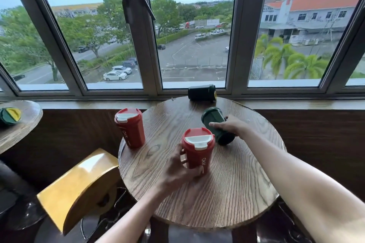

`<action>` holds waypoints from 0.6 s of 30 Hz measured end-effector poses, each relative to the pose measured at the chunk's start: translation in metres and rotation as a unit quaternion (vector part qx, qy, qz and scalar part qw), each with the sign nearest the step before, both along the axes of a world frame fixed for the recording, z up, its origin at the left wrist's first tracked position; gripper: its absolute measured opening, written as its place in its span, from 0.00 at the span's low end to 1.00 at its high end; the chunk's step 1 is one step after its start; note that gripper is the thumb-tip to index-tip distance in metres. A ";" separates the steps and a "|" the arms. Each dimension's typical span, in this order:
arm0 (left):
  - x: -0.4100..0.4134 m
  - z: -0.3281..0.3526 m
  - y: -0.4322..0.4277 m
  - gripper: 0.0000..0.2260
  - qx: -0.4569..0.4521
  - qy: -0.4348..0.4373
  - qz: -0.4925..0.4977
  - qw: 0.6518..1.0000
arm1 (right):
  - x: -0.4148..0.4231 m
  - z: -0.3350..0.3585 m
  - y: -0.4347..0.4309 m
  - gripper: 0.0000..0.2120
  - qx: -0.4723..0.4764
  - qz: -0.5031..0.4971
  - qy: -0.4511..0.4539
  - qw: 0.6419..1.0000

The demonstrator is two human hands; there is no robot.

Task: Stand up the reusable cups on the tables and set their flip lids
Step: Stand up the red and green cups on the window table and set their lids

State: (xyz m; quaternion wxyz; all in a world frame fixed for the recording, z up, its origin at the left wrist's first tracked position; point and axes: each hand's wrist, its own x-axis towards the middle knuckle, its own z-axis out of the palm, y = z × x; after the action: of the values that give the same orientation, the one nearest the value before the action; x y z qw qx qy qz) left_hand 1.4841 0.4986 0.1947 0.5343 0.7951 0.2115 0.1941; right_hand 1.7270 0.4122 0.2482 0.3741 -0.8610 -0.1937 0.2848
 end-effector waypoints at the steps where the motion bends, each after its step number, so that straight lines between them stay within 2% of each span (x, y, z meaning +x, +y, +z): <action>1: 0.000 0.000 0.002 0.29 0.001 -0.002 -0.007 1.000 | 0.003 -0.003 0.004 0.43 -0.014 0.008 0.003 1.000; 3: -0.001 0.003 0.005 0.28 0.004 -0.003 -0.021 1.000 | 0.006 -0.005 0.009 0.40 -0.025 0.010 0.008 1.000; 6: 0.000 0.005 0.009 0.28 -0.002 -0.011 -0.041 0.999 | 0.003 -0.001 0.010 0.33 0.006 -0.009 0.017 1.000; 9: 0.002 0.006 0.012 0.31 -0.011 -0.009 -0.058 0.998 | -0.002 -0.002 0.002 0.23 0.073 -0.005 0.029 0.997; 12: 0.004 0.006 0.014 0.31 -0.015 -0.014 -0.053 0.998 | -0.007 -0.005 -0.008 0.18 0.173 0.022 0.052 0.983; 14: 0.005 0.005 0.015 0.30 -0.020 -0.017 -0.051 0.998 | -0.009 -0.009 -0.015 0.20 0.227 0.041 0.066 0.971; 18: 0.005 0.002 0.014 0.30 -0.023 -0.027 -0.046 0.998 | -0.011 -0.021 -0.022 0.35 0.288 0.048 0.091 0.952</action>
State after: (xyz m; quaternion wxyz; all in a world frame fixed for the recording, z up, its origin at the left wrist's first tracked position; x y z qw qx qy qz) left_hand 1.4889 0.5123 0.1963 0.5661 0.7860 0.1644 0.1863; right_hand 1.7163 0.3902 0.2270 0.6085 -0.6765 -0.2738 0.3116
